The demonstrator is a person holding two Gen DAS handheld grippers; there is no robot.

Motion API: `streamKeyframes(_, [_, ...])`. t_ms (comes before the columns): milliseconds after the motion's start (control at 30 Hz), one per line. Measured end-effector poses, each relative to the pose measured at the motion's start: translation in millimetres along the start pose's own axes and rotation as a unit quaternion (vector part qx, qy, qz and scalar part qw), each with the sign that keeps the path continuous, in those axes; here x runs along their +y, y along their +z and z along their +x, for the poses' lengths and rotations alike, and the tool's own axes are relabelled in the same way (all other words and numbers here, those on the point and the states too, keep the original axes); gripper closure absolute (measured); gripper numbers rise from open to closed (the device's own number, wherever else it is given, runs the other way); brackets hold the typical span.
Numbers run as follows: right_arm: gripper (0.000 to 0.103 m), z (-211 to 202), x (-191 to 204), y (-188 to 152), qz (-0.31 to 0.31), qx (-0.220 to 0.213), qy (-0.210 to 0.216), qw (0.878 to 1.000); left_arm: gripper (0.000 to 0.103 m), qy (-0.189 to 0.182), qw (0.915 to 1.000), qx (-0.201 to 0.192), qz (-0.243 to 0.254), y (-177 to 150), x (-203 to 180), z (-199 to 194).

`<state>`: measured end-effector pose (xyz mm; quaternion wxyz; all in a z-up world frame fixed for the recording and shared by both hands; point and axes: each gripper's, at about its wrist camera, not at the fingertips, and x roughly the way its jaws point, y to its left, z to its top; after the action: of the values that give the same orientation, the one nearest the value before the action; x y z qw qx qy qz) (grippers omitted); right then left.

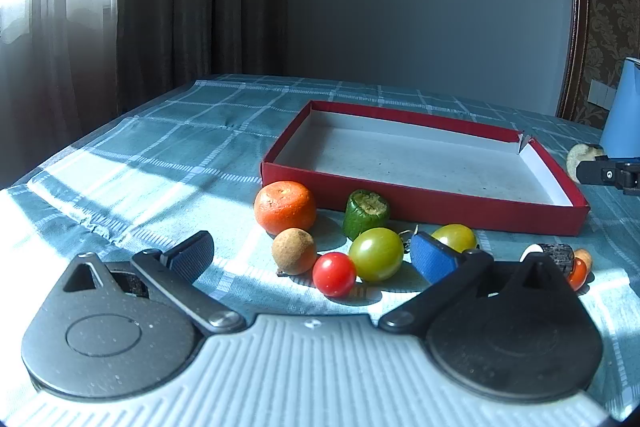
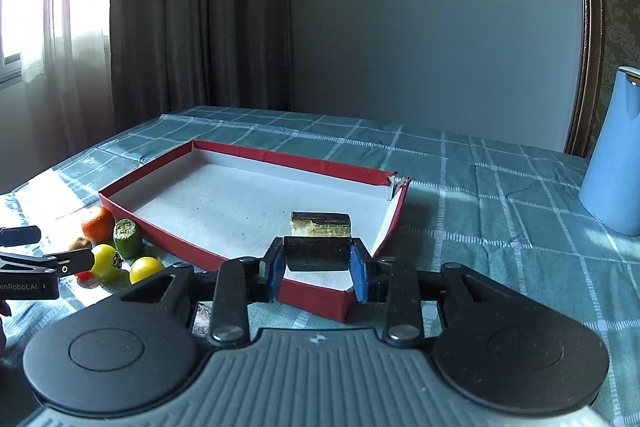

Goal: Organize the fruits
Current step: 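Carry the piece into the red tray and open the right gripper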

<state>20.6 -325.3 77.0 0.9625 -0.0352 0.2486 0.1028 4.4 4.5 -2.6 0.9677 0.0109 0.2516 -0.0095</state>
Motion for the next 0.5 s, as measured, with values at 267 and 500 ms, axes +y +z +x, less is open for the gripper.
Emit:
streamKeyframes(267, [0.07,46.8,-3.6,-7.3,-0.015,0.051,-0.022,0.998,0.0,-0.008,1.0,0.004,-0.003,0.1,1.7,0.7])
streamKeyframes(500, [0.063,42.5,-4.4,-12.1,-0.012,0.043,-0.017,0.999,0.0,-0.008,0.9999,0.007,-0.012,0.3,3.6,2.0])
